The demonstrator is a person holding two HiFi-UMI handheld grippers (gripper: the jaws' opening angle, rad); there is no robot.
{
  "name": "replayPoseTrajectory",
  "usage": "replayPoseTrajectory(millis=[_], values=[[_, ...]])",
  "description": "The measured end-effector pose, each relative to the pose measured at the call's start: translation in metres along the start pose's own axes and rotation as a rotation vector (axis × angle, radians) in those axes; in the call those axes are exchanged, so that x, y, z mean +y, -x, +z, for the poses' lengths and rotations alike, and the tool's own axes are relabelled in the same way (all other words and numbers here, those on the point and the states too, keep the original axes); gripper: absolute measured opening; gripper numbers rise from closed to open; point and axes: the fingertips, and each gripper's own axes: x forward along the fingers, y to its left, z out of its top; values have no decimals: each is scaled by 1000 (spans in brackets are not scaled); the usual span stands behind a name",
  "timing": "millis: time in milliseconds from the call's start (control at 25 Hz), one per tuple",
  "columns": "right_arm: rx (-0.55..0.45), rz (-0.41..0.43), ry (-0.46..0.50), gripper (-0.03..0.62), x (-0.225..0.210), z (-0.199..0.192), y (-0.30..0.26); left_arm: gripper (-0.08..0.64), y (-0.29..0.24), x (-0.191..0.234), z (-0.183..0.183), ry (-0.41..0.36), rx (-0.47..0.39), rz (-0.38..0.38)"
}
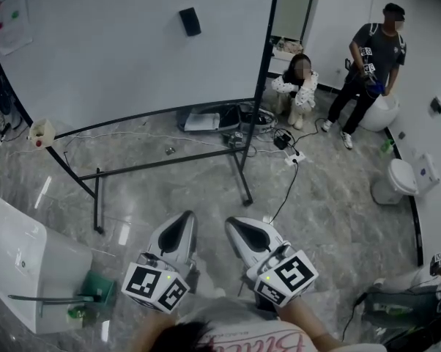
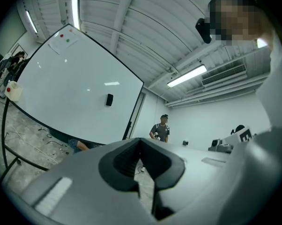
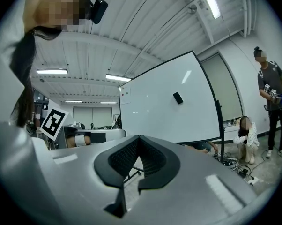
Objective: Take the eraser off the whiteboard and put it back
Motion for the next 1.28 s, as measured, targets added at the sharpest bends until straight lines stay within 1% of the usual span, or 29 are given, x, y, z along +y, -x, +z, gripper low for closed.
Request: replayPoseTrajectory(millis=[200,320,600,800,960,1280], values=[[-2,-19,9,2,-19,-1,-12,-2,-16,13,-4,-34,15,11],[-8,-29,0,2,-31,-2,-29,-2,-33,27,-3,-28,20,-1],[-22,-42,16,2,-67,12,-87,-2,-84,73,20,-54,-2,-23],[-34,-62,26,2,-97,22,-137,-2,-126,111,29,-44,-3,-53],[-59,-85,36,2,-122,39,-177,-2,-159,137,46,-61,-2,-81],[-111,-146,110,2,-166,76,-253,-2,-217,189,72,-71,-8,-121]])
